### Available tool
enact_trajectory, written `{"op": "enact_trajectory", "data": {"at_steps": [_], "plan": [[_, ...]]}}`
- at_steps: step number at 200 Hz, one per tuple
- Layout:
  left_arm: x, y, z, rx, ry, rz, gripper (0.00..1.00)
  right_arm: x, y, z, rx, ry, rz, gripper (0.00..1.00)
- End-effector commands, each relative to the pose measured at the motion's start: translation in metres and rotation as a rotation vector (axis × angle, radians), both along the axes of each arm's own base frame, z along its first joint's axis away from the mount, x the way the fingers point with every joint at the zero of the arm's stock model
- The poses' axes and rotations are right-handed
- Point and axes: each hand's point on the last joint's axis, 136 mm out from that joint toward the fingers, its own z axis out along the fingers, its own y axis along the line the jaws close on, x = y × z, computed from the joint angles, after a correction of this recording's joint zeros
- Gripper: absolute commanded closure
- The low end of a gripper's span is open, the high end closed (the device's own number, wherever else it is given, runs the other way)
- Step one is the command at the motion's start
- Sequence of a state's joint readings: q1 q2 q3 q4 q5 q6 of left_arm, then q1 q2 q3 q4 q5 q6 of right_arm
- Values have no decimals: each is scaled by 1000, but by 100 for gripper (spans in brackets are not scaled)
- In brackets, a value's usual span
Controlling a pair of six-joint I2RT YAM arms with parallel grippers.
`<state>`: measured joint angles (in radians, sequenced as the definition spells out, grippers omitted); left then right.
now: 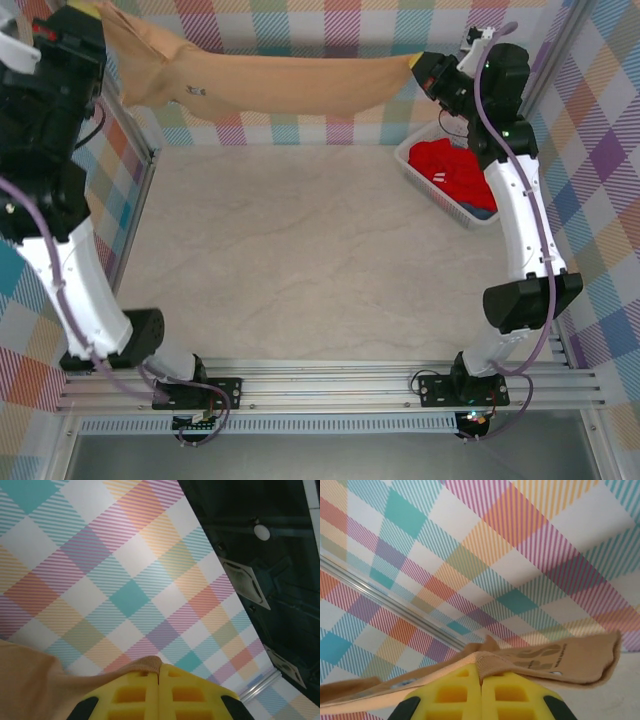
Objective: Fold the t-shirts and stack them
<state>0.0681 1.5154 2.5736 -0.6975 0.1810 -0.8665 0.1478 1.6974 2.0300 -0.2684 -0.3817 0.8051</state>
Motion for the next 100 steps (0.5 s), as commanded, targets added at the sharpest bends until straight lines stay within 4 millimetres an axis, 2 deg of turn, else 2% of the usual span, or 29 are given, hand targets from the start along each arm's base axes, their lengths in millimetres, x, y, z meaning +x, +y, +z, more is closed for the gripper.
{"op": "enact_trajectory", "data": {"at_steps": [1,2,11,18,21,25,29,33,37,41,42,44,47,50,57,62,66,78,90,100], "plan": [[12,-9,-83,4,246,-53,100,-13,5,-28,3,70,62,100],[9,-9,-84,4,246,-54,100,-14,6,-29,3,74,64,100],[10,-13,-134,-24,369,-67,100,-17,8,-56,0,139,79,100],[5,-17,-182,-44,475,-79,100,-23,10,-86,1,215,86,100],[0,-18,-194,-50,497,-84,100,-25,10,-97,2,243,87,100],[1,-21,-230,-59,578,-89,100,-29,11,-116,3,288,92,100],[-7,-22,-255,-67,629,-88,100,-33,12,-131,4,324,98,100],[-13,-24,-283,-80,685,-90,100,-39,13,-157,6,388,107,100],[-18,-27,-311,-99,740,-96,100,-43,14,-170,7,423,111,100],[-24,-30,-337,-120,788,-103,100,-49,16,-192,6,478,118,100],[-25,-31,-343,-125,800,-104,100,-52,16,-203,5,505,122,100],[-28,-32,-356,-136,825,-108,100,-53,17,-207,4,517,123,100],[-33,-34,-367,-151,842,-115,100,-59,18,-224,1,558,132,100],[-38,-37,-390,-169,886,-119,100,-63,19,-239,-2,595,138,100],[-49,-45,-429,-209,958,-133,100,-77,21,-278,-17,697,151,100],[-56,-49,-452,-234,995,-137,100,-84,21,-298,-32,749,151,100],[-62,-53,-470,-246,1030,-144,100,-93,20,-322,-51,809,151,100],[-81,-65,-516,-267,1128,-161,100,-110,15,-370,-91,918,145,100],[-98,-74,-550,-266,1218,-174,100,-123,8,-405,-149,988,124,100],[-110,-78,-571,-238,1280,-177,100,-129,4,-425,-181,1026,115,100]]}}
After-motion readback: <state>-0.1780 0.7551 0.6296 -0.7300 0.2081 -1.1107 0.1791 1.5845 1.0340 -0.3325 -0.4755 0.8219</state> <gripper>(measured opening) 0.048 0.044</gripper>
